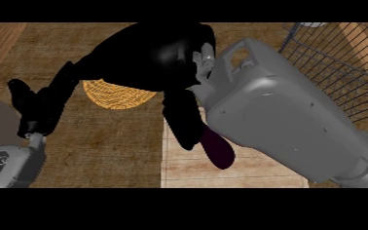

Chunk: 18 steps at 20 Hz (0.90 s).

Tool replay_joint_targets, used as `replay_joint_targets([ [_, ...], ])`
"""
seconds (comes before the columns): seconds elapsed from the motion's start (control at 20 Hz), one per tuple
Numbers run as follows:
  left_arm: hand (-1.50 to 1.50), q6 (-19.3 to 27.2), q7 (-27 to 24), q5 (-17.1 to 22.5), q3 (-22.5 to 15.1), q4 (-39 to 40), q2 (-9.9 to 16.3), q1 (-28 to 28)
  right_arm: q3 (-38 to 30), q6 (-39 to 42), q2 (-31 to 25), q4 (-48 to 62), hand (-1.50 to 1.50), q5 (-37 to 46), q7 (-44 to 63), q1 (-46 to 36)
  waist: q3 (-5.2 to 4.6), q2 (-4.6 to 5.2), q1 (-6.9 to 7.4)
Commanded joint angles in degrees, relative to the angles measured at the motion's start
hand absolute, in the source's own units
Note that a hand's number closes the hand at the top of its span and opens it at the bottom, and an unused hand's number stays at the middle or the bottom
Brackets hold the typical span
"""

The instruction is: Pick the eggplant from the cutting board and place it in the basket

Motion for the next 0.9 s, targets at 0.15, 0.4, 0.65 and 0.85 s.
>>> replay_joint_targets([
  [0.15,0.00,-1.4,0.0,-0.1,2.3,2.0,0.7,-0.8,-3.3,16.3,-2.7,9.7,-1.50,-9.0,2.6,-7.2,0.07,0.04,-0.57],
  [0.4,0.00,-1.3,0.2,-1.3,1.4,-2.0,0.1,2.2,-7.1,21.7,-8.6,15.9,-1.50,-10.6,-4.4,-5.2,0.12,0.25,0.20],
  [0.65,0.00,-4.0,-2.4,-1.7,4.2,3.4,-0.5,-0.1,-9.8,18.7,-9.4,10.4,-1.50,-10.2,-6.3,1.3,0.13,0.18,-0.69],
  [0.85,0.00,-4.8,0.1,-0.8,5.6,-0.4,1.0,2.5,-10.1,17.3,-10.0,5.1,-1.50,-8.3,-9.0,10.2,0.17,0.10,-0.53],
])
